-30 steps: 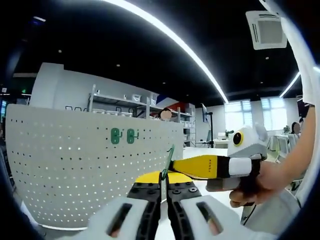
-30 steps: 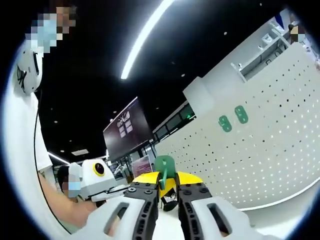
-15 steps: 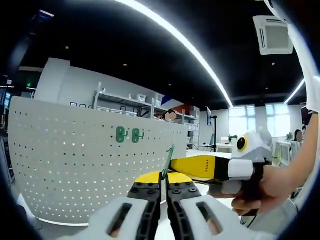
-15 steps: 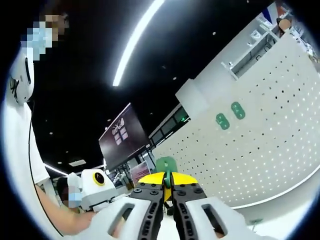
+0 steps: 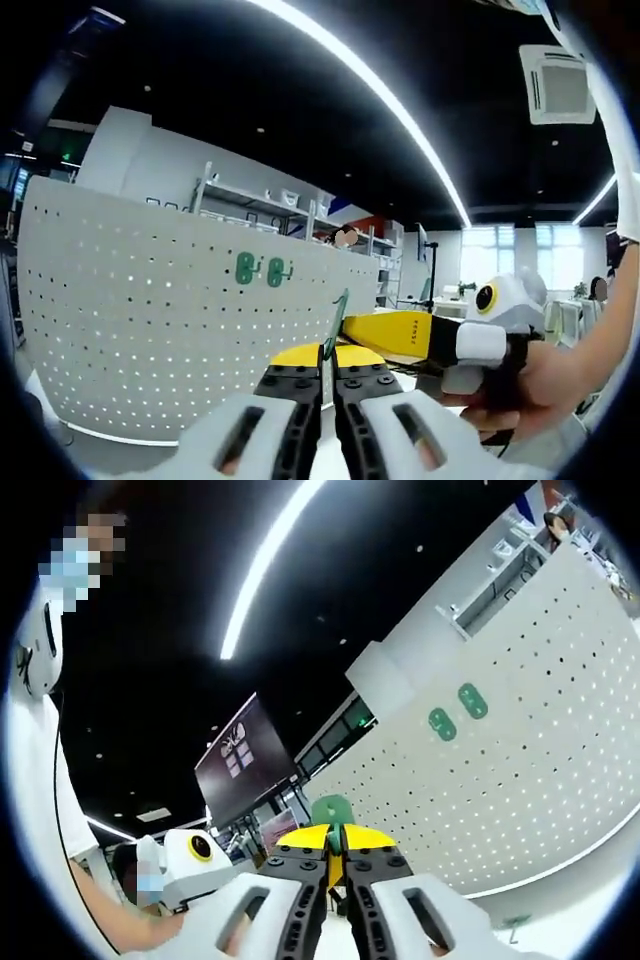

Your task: Insert the hook assembly into the mounting plate slot until the hook locks in place.

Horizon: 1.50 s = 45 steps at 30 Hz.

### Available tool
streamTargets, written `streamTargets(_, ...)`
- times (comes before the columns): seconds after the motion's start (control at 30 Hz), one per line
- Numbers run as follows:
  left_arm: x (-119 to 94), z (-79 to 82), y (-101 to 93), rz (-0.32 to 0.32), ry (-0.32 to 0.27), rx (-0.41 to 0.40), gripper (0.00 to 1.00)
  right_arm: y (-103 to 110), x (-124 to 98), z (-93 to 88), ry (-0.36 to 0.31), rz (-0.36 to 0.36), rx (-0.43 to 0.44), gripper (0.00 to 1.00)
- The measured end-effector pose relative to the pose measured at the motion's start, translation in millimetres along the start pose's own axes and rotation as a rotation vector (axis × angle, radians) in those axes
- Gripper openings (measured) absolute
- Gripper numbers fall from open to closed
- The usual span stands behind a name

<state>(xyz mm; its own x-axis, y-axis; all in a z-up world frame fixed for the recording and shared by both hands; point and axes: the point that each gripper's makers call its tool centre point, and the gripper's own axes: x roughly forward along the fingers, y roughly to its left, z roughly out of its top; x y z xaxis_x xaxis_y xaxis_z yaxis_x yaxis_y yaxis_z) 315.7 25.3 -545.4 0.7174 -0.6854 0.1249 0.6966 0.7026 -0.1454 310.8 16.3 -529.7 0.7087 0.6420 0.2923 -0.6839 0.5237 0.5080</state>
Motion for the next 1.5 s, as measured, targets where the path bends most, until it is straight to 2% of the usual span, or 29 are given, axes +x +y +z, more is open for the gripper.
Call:
streamTargets(0.1, 0, -1.3, 0.1, 0.002, 0.004, -0.002, 0.01, 0, 0, -0.9, 0.004, -0.004, -0.022, 0.01)
streamTargets(0.4, 0, -1.5, -1.2, 0.0, 0.004, -0.003, 0.01, 0, -1, -0.6, 0.004, -0.006, -0.015, 0.01)
streamTargets(0.67, -1, -0.8, -2.8, -0.004, -0.004, 0.035, 0.02, 1, -2, -0.7, 0.009, -0.005, -0.011, 0.0)
streamTargets(0.83, -1, -1.1, -1.8, -0.013, 0.004, 0.032, 0.05, 2, -2, -1.3, 0.017, -0.003, -0.016, 0.0)
streamTargets(0.87, -1, -2.1, -0.4, -0.009, 0.014, 0.029, 0.09, 2, -2, -1.6, 0.019, 0.0, -0.009, 0.0)
streamTargets(0.93, -1, -4.9, 6.4, 0.012, 0.036, 0.047, 0.25, 2, -2, -2.1, 0.021, -0.002, -0.011, 0.0)
streamTargets(1.0, -1, -13.7, 14.7, 0.034, 0.075, 0.017, 0.39, 2, -2, -3.1, 0.025, 0.003, -0.016, 0.0)
streamTargets(1.13, -3, -18.1, 22.2, 0.058, 0.084, 0.012, 0.61, 1, -2, -2.8, 0.023, -0.001, -0.008, 0.0)
streamTargets(1.2, -3, -21.9, 25.3, 0.069, 0.092, 0.015, 0.78, 0, -3, -3.1, 0.025, -0.006, -0.009, 0.0)
streamTargets(1.23, -3, -24.0, 28.2, 0.086, 0.098, 0.011, 0.83, 0, -3, -3.7, 0.027, -0.006, -0.005, 0.0)
streamTargets(1.3, -4, -24.9, 30.8, 0.097, 0.099, 0.005, 0.88, -1, -3, -4.6, 0.03, -0.008, -0.002, 0.0)
streamTargets(1.5, -4, -25.9, 31.5, 0.101, 0.103, 0.009, 0.89, 0, -2, -6.7, 0.04, -0.01, 0.001, 0.0)
